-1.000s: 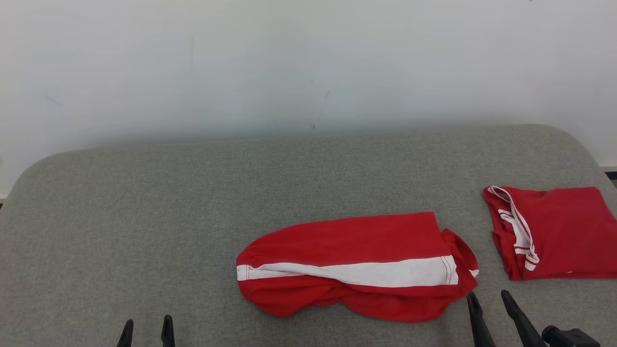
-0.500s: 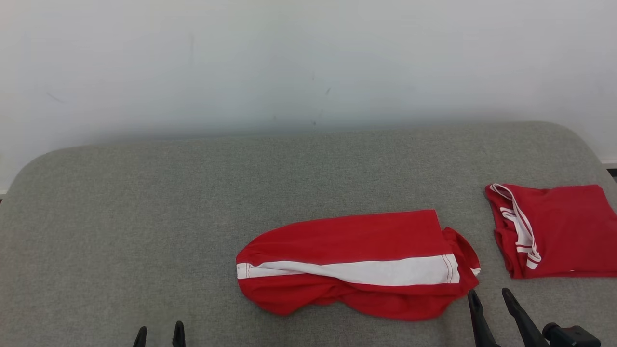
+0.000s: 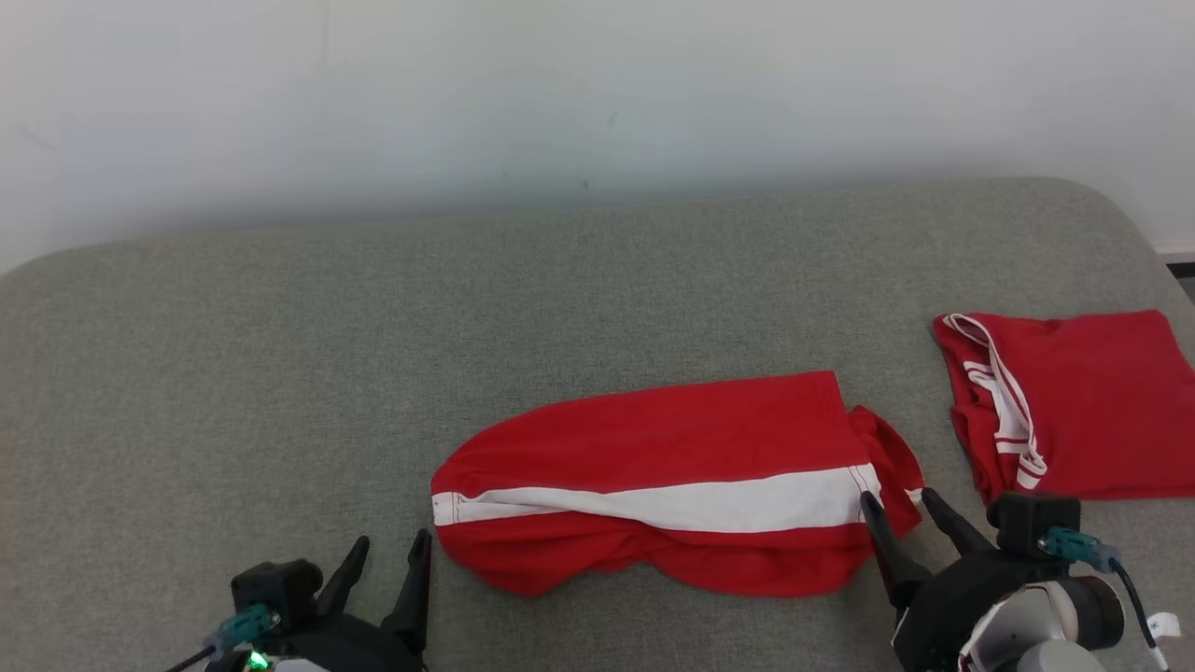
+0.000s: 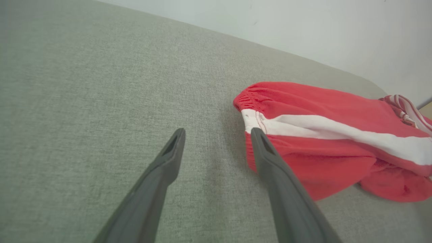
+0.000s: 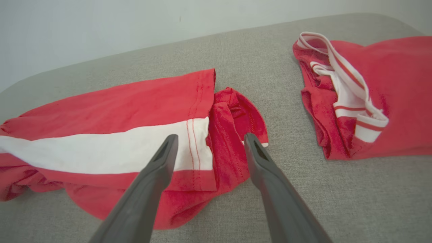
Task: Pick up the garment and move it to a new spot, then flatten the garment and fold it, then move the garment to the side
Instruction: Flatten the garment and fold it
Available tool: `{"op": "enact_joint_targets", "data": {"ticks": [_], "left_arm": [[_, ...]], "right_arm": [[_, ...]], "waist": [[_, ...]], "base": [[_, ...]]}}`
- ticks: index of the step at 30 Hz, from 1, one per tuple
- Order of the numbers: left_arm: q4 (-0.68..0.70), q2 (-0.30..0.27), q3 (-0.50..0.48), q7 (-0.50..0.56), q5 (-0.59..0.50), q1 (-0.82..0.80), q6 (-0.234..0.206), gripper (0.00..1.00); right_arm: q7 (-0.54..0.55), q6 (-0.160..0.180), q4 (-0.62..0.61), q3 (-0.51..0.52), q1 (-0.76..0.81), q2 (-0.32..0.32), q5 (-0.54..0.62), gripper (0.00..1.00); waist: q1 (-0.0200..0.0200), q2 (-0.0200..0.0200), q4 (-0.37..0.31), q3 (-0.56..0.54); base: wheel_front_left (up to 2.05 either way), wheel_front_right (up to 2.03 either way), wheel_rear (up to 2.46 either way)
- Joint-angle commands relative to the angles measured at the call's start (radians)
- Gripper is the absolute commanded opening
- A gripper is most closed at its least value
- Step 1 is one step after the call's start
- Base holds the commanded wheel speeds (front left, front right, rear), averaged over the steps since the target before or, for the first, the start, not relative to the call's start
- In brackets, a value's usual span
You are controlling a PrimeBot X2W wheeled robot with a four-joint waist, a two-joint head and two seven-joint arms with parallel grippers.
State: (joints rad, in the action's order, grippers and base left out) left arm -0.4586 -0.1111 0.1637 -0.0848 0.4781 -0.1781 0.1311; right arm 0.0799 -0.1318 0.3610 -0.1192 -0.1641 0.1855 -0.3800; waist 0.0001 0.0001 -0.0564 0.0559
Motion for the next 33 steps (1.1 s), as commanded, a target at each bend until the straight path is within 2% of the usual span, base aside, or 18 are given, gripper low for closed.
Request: {"op": "enact_joint_targets", "data": {"ticks": [1,4,10,18,33], "left_arm": [[-0.016,-0.004,0.017,0.028,0.011,-0.031,-0.001,1.0],[-0.033,-0.012,0.048,0.059,0.034,-0.065,-0.001,1.0],[-0.042,-0.025,0.085,0.054,0.06,-0.094,-0.001,1.0],[-0.031,-0.056,0.138,0.034,0.105,-0.095,-0.001,1.0],[-0.023,-0.115,0.238,0.053,0.193,-0.138,-0.001,1.0]], "right_arm": [[0.018,0.003,0.03,-0.019,-0.027,0.012,-0.014,1.0],[0.048,0.003,0.081,-0.056,-0.077,0.025,-0.051,1.0],[0.028,0.003,0.12,-0.129,-0.125,0.057,-0.101,1.0],[-0.005,0.003,0.109,-0.248,-0.138,0.098,-0.187,1.0],[-0.03,0.003,0.133,-0.359,-0.186,0.143,-0.245,1.0]], "waist": [[-0.0001,-0.0001,-0.014,0.03],[-0.0001,-0.0001,-0.014,0.046],[-0.0001,-0.0001,-0.008,0.06],[-0.0001,-0.0001,-0.005,0.055],[-0.0001,-0.0001,-0.017,0.043]], "base": [[0.0,0.0,0.0],[0.0,0.0,0.0],[0.0,0.0,0.0],[0.0,0.0,0.0],[0.0,0.0,0.0]]}}
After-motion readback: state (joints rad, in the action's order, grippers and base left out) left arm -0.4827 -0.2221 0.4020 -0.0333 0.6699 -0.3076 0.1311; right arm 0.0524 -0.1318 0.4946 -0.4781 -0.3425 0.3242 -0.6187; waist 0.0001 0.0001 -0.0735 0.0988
